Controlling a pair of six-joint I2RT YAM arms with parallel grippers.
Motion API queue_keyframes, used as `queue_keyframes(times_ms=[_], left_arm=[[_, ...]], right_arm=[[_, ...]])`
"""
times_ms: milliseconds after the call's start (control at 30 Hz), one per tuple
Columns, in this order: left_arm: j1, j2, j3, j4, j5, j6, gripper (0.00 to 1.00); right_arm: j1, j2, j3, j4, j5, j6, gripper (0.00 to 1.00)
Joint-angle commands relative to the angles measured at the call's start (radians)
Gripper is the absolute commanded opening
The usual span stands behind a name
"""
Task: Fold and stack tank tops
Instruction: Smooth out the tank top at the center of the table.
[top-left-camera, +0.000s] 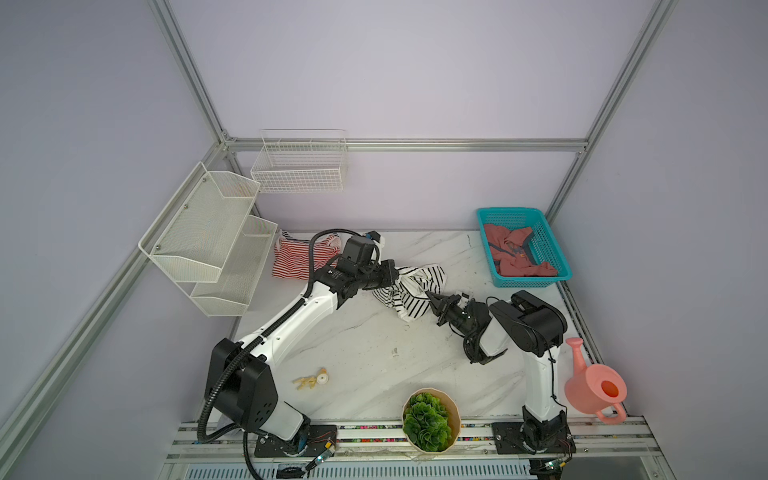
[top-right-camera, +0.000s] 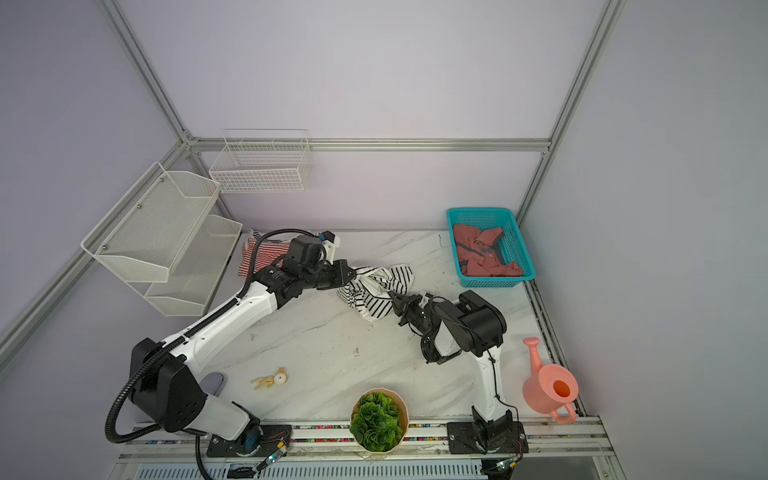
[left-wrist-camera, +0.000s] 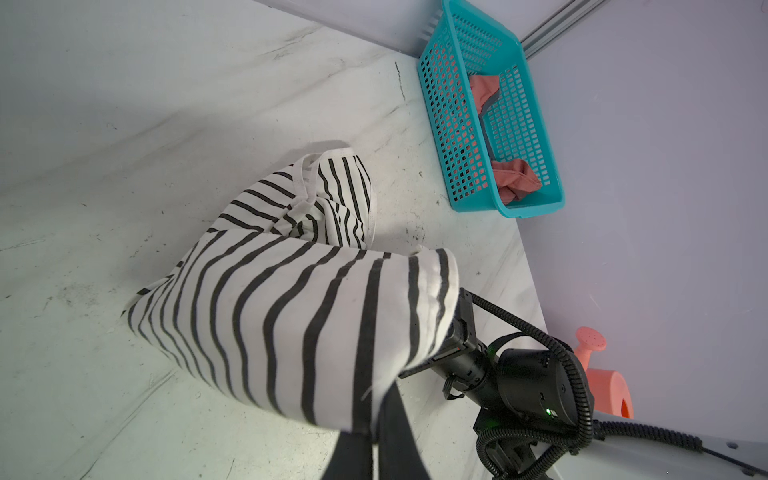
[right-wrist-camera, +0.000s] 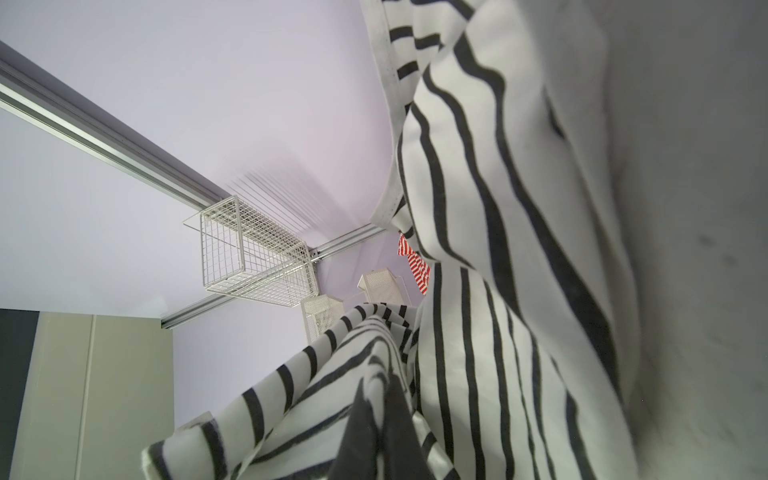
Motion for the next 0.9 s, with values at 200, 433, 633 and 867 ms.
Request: queue_keyframes(times_ms=[200,433,633,867], left_arm=[[0.008,-0.121,-0.029,-0.035,-0.003,0.097,0.05],[0.009,-0.148,-0.088,-0.082,0.001,0.110,0.05],[0.012,-0.180,-0.133,-0.133,-0.015,0.137,0.07],[0.018,-0.186,-0.192,-0.148,0.005,0.128,0.14]], right_arm=[[-0.076,-0.090,0.055,0.194,-0.070,0.078,0.00],[-0.089,-0.262,0.126,-0.174,-0.157,-0.163,0.00],[-0.095,-0.495,0.278,-0.873,-0.128,-0.629,0.00],[-0.096,-0.624,0.429,-1.306,-0.013,-0.959,0.00]])
